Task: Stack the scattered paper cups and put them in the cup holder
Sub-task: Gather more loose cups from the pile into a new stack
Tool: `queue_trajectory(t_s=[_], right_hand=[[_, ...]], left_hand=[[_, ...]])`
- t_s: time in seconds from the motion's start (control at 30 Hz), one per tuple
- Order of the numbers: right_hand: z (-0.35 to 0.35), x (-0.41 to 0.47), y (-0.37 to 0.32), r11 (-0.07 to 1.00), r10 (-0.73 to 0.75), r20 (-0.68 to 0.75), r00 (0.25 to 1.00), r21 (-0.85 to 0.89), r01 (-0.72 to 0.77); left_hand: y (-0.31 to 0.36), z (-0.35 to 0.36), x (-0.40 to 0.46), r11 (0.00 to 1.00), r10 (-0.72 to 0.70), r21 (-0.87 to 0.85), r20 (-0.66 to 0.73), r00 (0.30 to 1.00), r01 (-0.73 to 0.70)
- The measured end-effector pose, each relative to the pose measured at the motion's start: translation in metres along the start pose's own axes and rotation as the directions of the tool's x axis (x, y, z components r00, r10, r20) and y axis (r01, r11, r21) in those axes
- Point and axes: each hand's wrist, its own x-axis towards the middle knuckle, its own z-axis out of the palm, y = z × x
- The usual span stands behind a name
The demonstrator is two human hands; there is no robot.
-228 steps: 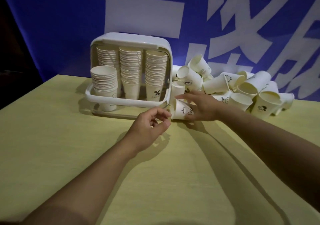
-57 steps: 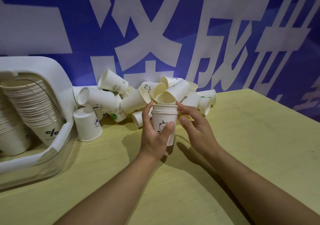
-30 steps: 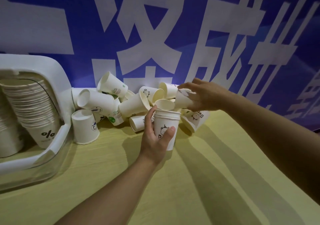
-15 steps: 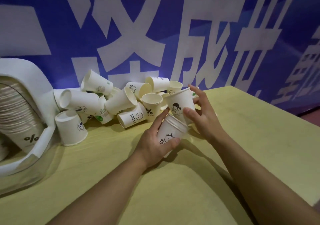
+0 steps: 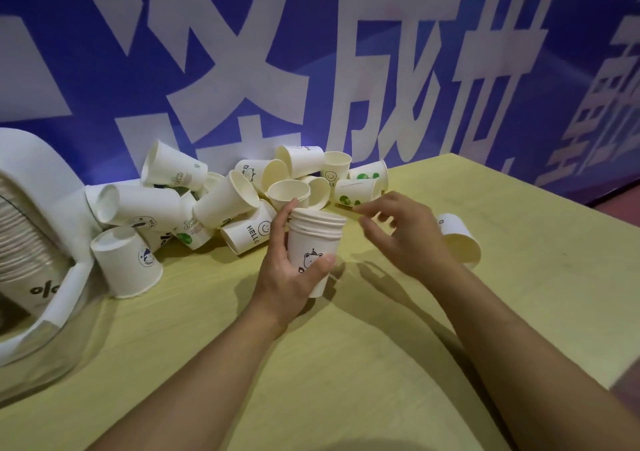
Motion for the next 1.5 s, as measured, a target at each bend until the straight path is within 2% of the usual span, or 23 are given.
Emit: queue_trajectory(t_s=[0.07, 0.13, 0.17, 0.23, 0.3, 0.37, 0.47, 0.6, 0.63, 0.67, 0.73, 0.77, 0.83, 0.87, 0.97, 1.03, 1.13, 1.33, 1.4, 1.5], right_hand=[[-0.017, 0.005, 0.01, 0.974, 0.077, -0.107, 0.991, -0.206, -0.098], [-0.035, 0.007, 0.025, 0.872, 0.274, -0.158, 0.949, -0.375, -0.314], [-0.042, 0.007, 0.032, 0.794, 0.388, -0.144, 0.91, -0.45, -0.41], [-0.05, 0.003, 0.044, 0.663, 0.557, -0.074, 0.827, -0.56, -0.497], [-0.053, 0.003, 0.05, 0.638, 0.63, -0.014, 0.777, -0.562, -0.527], [-0.053, 0.006, 0.05, 0.665, 0.635, 0.012, 0.772, -0.516, -0.539], [-0.046, 0.008, 0.044, 0.698, 0.612, 0.099, 0.785, -0.535, -0.476], [-0.047, 0.006, 0.035, 0.66, 0.663, 0.27, 0.699, -0.652, -0.374], [-0.049, 0.007, 0.035, 0.655, 0.651, 0.266, 0.711, -0.671, -0.347], [-0.05, 0.008, 0.033, 0.666, 0.611, 0.235, 0.756, -0.67, -0.329], [-0.047, 0.009, 0.026, 0.775, 0.464, 0.096, 0.88, -0.526, -0.351], [-0.043, 0.009, 0.021, 0.863, 0.384, 0.001, 0.923, -0.355, -0.359], [-0.033, 0.009, 0.011, 0.969, 0.249, -0.178, 0.952, 0.049, -0.244], [-0.029, 0.008, 0.007, 0.978, 0.178, -0.235, 0.956, 0.149, -0.145], [-0.018, 0.004, 0.007, 0.974, -0.003, -0.328, 0.945, 0.214, 0.078], [-0.012, 0.0, 0.002, 0.93, 0.014, -0.322, 0.947, 0.351, 0.106], [-0.001, -0.003, -0.011, 0.799, 0.135, -0.213, 0.968, 0.6, 0.021], [0.004, -0.006, -0.028, 0.592, 0.241, 0.038, 0.97, 0.786, -0.178], [0.002, -0.007, -0.028, 0.623, 0.226, 0.079, 0.971, 0.755, -0.206], [0.007, -0.009, -0.028, 0.734, 0.139, 0.08, 0.987, 0.661, -0.157]], left_hand=[[-0.001, 0.001, 0.0, 0.999, 0.005, -0.035, -0.007, 1.0, -0.006], [-0.001, 0.001, 0.001, 0.999, -0.003, -0.048, -0.012, 1.0, 0.003], [-0.001, 0.002, 0.002, 0.999, -0.008, -0.046, -0.014, 1.0, 0.007], [-0.002, 0.002, 0.002, 0.999, -0.012, -0.04, -0.012, 1.0, 0.011], [-0.002, 0.002, 0.002, 0.999, -0.006, -0.046, -0.008, 1.0, 0.005], [-0.004, 0.002, 0.003, 0.999, 0.001, -0.044, -0.005, 1.0, -0.001], [-0.006, 0.002, 0.003, 0.999, -0.006, -0.039, 0.01, 1.0, 0.007], [-0.007, 0.001, 0.003, 0.999, -0.012, -0.035, 0.01, 1.0, 0.013], [-0.007, 0.001, 0.003, 0.999, -0.014, -0.04, 0.011, 1.0, 0.014], [-0.006, 0.001, 0.003, 0.999, -0.012, -0.043, 0.013, 1.0, 0.013], [-0.004, 0.001, 0.002, 0.999, -0.001, -0.041, 0.02, 1.0, 0.002], [-0.004, 0.002, 0.002, 0.999, 0.005, -0.035, 0.027, 1.0, -0.004], [-0.002, 0.001, 0.0, 1.0, 0.024, -0.012, 0.051, 0.998, -0.023], [-0.001, 0.001, -0.001, 0.999, 0.035, 0.002, 0.072, 0.997, -0.036], [0.002, 0.002, -0.004, 0.996, 0.067, 0.051, 0.163, 0.984, -0.076], [0.002, 0.002, -0.006, 0.993, 0.07, 0.082, 0.221, 0.973, -0.09], [0.002, 0.003, -0.007, 0.99, 0.065, 0.108, 0.259, 0.964, -0.096], [0.003, 0.002, -0.004, 0.998, 0.046, 0.037, 0.204, 0.978, -0.055], [0.002, 0.002, -0.003, 0.998, 0.052, 0.03, 0.186, 0.981, -0.059], [0.0, 0.001, -0.002, 0.998, 0.063, 0.018, 0.104, 0.993, -0.065]])
